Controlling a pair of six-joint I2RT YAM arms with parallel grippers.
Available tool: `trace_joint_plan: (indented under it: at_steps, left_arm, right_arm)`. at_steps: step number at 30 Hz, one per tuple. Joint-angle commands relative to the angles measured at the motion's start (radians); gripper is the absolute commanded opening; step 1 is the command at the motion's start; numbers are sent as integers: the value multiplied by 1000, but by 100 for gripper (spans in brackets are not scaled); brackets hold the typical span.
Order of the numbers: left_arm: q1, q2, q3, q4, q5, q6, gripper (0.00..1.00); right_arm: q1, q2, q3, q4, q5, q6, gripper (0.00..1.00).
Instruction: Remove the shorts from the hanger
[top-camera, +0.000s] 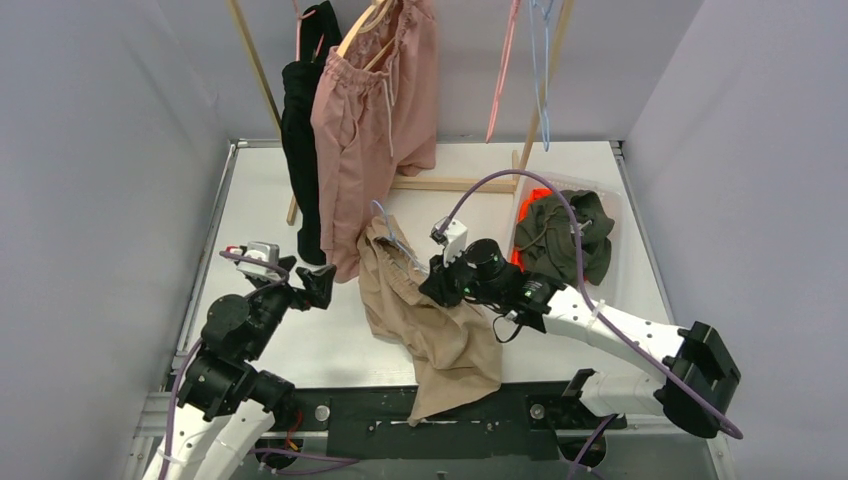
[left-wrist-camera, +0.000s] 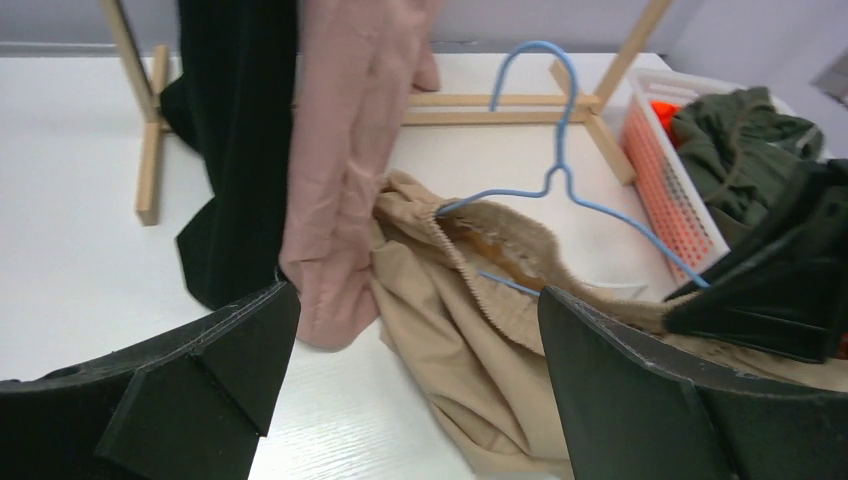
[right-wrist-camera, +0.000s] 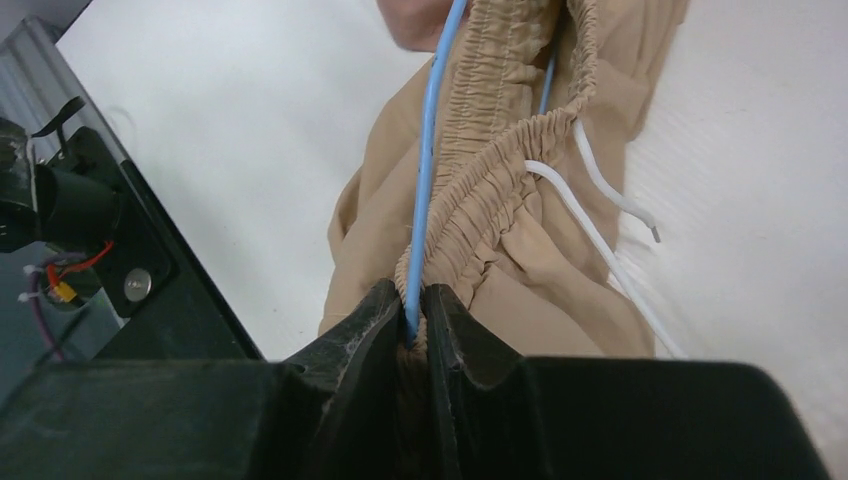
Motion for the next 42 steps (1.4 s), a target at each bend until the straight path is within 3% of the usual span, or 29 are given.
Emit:
trace_joint_plan:
  at_steps: [1, 7, 16, 22, 25, 30, 35, 39, 42]
  left_arm:
    - [1, 16, 0, 116, 204, 16, 91]
    - [1, 29, -33, 165, 253, -2, 91]
    - [3, 84, -70, 295, 264, -83, 82]
    - [3, 99, -64, 232, 192, -31, 77]
    - [-3, 100, -59, 212, 120, -24, 68]
    - [0, 113, -79, 262, 193, -63, 57]
    - [0, 134, -75, 322, 284, -150, 60]
    - [0, 142, -83, 334, 191, -211, 56]
    - [5, 183, -69, 338, 199, -223, 57]
  right_arm:
    - [7, 24, 60, 142, -122, 30, 0]
    - [34, 62, 89, 155, -220, 23, 0]
    - [145, 166, 199, 98, -214, -41, 0]
    - [147, 149, 200, 92, -209, -34, 0]
    - [149, 130, 179, 112, -225, -31, 0]
    - [149, 112, 162, 100, -237, -41, 0]
    - [151, 101, 168, 103, -245, -44, 0]
    - [151, 102, 159, 104, -252, -50, 0]
    - [151, 96, 155, 97, -245, -48, 0]
